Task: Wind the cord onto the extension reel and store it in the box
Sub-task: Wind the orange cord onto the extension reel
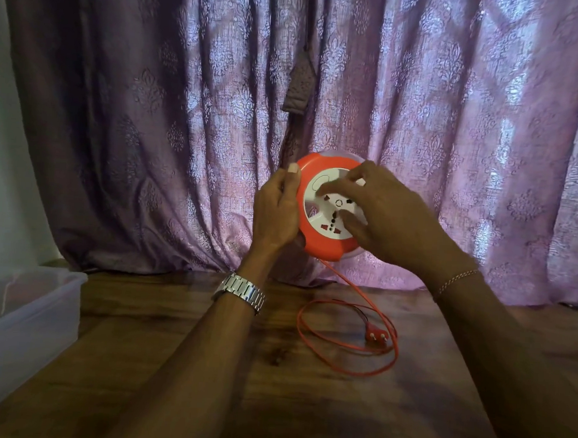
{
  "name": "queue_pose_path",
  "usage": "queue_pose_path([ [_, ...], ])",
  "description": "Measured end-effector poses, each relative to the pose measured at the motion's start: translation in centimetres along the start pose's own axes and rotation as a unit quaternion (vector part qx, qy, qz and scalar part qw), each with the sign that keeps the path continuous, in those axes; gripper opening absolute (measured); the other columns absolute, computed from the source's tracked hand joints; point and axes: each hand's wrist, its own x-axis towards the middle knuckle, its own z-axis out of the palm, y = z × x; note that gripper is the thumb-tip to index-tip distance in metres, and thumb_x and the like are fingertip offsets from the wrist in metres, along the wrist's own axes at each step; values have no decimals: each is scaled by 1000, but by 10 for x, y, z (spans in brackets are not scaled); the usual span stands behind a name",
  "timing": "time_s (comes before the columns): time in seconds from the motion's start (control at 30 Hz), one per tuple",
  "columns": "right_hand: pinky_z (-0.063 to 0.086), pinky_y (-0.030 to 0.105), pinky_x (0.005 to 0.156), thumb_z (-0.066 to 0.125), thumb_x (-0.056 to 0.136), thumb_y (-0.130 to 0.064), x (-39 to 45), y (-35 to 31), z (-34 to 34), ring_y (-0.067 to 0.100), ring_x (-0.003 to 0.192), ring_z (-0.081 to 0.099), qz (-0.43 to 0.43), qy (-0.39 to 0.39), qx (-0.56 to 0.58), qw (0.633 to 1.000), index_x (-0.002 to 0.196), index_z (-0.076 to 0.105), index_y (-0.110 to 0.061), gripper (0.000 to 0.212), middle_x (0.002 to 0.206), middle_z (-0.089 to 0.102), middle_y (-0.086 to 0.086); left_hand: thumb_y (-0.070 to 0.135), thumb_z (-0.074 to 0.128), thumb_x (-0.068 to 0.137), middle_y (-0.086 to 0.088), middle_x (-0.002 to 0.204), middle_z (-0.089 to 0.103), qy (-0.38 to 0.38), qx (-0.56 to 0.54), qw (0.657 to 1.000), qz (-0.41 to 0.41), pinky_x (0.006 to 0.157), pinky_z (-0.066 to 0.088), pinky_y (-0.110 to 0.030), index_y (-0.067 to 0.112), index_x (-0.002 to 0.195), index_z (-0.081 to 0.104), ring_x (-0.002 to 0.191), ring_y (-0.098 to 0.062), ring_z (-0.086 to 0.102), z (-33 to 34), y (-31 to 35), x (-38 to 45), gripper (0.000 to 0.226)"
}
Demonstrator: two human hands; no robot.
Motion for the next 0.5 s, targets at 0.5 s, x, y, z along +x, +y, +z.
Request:
queue_pose_path([
  [0.5,53,41,79,66,71,-32,-5,-14,7,31,107,60,62,14,5,998,125,55,-50,57,119,64,3,56,44,100,-4,69,63,-5,20,999,25,73,54,-54,25,71,57,69,-26,61,3,0,-1,44],
])
